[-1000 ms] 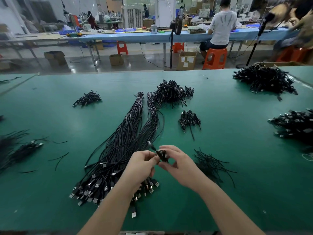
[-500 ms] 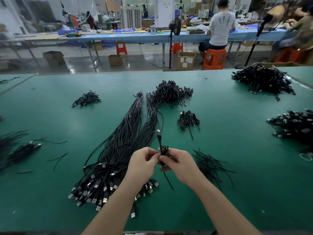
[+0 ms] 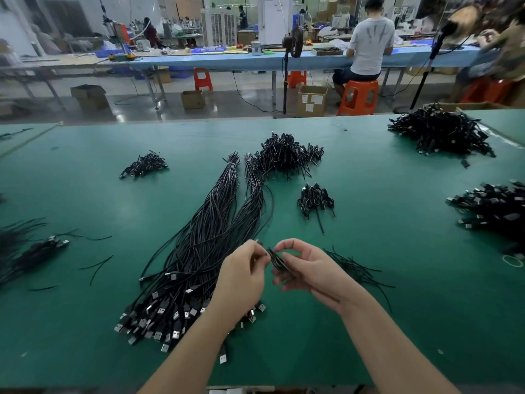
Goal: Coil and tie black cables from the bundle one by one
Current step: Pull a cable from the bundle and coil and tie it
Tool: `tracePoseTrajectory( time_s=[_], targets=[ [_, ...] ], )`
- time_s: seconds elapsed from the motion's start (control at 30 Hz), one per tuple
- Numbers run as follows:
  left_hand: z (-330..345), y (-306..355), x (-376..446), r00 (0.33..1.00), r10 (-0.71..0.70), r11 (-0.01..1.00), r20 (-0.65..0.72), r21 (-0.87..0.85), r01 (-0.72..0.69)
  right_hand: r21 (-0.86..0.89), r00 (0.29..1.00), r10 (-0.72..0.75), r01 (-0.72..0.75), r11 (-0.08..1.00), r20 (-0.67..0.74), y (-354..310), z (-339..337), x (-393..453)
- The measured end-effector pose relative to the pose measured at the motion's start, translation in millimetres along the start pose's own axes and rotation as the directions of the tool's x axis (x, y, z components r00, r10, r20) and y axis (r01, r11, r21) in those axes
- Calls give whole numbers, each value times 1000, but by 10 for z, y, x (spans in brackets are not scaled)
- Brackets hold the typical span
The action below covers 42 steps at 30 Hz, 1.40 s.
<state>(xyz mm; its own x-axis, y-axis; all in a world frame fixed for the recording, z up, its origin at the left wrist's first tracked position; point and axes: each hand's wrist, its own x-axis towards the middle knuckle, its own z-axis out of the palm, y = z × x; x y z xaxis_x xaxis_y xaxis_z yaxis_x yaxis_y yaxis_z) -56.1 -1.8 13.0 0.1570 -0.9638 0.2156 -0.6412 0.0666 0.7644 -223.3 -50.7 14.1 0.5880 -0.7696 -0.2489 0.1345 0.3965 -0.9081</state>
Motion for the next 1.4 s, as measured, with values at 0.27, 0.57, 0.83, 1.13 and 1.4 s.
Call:
tracePoseTrajectory(
  time_s=[0.27, 0.57, 0.83, 1.13, 1.4],
  targets=[
    [28, 40, 29, 923, -339, 887, 180, -265, 378, -588, 935, -338, 215, 780, -106, 108, 37, 42],
    [99, 112, -62, 991, 131, 990, 12, 50, -132, 70, 986, 156, -152, 986, -55, 49, -4, 68],
    [92, 148, 38, 989, -151, 986, -5, -78, 150, -184, 981, -104, 73, 980, -164, 120, 22, 81],
    [-12, 126, 154, 880, -441, 804, 176, -357, 475, -682, 909, -405, 233, 693, -100, 98, 18, 78],
    [51, 122, 27, 983, 168, 963, -77, 225, -147, -29, 981, 12, -18, 999, -192, -24, 79, 70]
  ],
)
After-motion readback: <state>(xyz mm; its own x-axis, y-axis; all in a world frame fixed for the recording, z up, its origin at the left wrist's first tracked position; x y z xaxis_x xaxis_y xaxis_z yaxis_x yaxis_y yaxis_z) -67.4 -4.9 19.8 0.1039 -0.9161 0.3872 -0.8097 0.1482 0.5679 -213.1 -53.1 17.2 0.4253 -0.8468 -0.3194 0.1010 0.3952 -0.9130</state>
